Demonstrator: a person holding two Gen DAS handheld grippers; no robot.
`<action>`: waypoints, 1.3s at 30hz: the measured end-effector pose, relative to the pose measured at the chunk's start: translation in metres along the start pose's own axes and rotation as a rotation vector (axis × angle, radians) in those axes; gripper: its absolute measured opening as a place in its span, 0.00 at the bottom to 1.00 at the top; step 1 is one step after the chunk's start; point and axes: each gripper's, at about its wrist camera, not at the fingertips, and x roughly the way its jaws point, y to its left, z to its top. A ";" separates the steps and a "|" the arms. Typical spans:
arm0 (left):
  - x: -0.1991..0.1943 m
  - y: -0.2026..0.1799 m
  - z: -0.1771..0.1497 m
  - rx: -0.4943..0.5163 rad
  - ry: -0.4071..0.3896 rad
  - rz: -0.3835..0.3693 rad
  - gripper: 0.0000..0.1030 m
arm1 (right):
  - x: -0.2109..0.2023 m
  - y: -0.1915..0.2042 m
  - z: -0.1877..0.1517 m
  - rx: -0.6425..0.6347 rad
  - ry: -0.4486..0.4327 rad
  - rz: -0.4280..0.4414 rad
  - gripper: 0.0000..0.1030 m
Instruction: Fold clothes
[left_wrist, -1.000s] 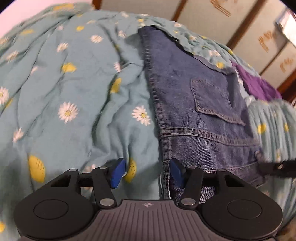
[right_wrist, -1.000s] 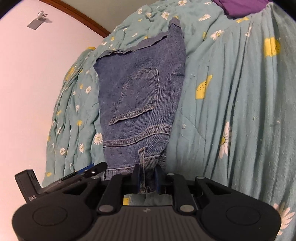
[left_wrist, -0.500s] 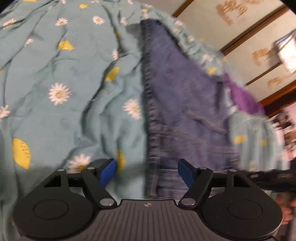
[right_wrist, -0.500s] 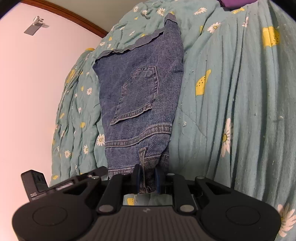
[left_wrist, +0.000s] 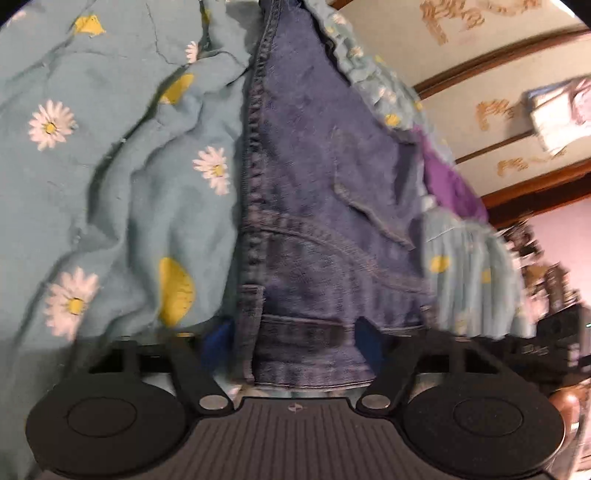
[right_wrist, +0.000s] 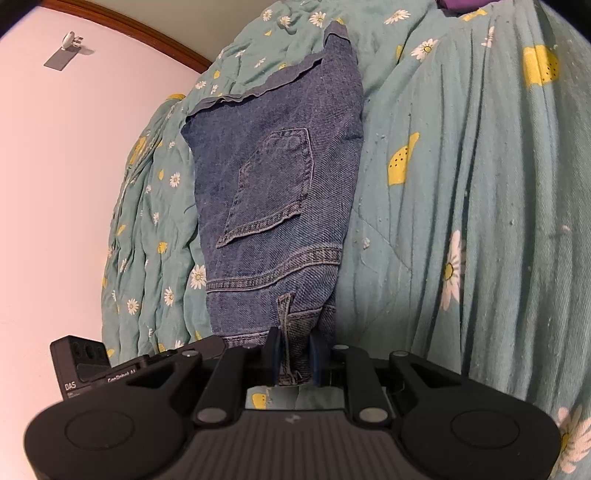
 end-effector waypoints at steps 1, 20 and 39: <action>-0.002 0.000 -0.001 -0.008 -0.010 -0.014 0.55 | 0.000 -0.001 0.000 0.004 0.002 0.001 0.15; 0.005 0.032 -0.002 -0.164 0.043 0.033 0.18 | 0.027 0.008 0.001 -0.138 0.060 -0.137 0.13; -0.006 0.038 0.005 -0.202 0.046 -0.011 0.16 | 0.027 0.002 -0.003 -0.075 0.091 -0.035 0.15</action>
